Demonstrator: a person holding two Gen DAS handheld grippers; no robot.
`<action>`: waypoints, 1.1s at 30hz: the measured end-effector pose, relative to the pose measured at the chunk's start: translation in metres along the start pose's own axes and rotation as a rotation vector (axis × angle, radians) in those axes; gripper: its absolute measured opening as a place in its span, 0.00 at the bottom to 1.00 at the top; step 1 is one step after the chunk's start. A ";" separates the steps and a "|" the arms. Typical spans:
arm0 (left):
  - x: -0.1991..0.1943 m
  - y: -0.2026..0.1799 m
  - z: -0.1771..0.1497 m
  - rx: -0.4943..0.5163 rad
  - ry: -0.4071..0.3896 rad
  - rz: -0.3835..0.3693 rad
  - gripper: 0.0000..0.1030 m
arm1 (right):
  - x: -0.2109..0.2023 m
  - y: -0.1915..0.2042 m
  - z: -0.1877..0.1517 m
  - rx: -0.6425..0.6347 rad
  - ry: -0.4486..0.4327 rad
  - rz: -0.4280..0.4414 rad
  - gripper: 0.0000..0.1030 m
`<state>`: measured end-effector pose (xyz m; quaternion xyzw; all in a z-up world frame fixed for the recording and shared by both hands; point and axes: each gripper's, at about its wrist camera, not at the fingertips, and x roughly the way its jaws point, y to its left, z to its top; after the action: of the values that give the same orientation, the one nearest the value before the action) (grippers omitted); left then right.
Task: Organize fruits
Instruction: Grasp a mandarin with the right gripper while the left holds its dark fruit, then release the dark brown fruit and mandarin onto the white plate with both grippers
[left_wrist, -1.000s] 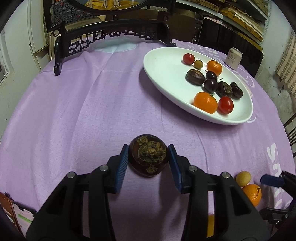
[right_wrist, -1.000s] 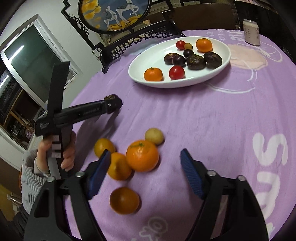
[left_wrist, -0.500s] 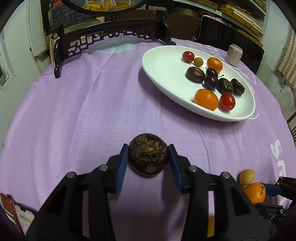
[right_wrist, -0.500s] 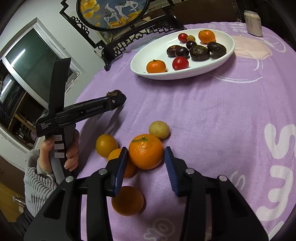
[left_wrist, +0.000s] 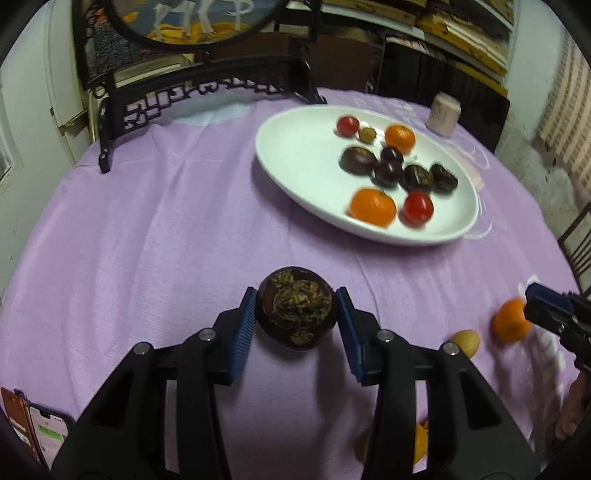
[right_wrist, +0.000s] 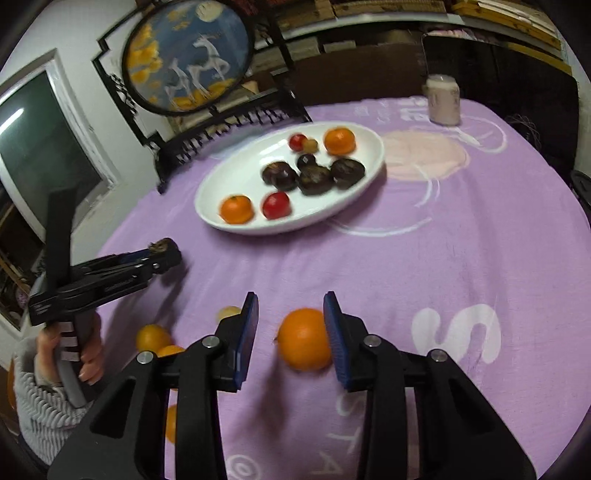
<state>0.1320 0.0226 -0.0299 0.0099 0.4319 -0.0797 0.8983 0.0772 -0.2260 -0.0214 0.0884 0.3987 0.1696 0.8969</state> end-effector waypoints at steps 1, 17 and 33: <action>0.001 -0.002 -0.001 0.007 0.006 -0.001 0.42 | 0.001 0.001 0.000 -0.013 -0.003 -0.018 0.35; 0.009 -0.012 -0.006 0.054 0.036 0.012 0.43 | 0.014 -0.012 -0.018 -0.070 0.078 -0.168 0.41; -0.021 -0.010 0.012 0.005 -0.061 -0.036 0.42 | -0.018 -0.014 -0.005 -0.007 -0.067 -0.081 0.39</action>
<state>0.1265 0.0145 -0.0058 0.0022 0.4040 -0.0971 0.9096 0.0651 -0.2460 -0.0167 0.0747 0.3712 0.1312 0.9162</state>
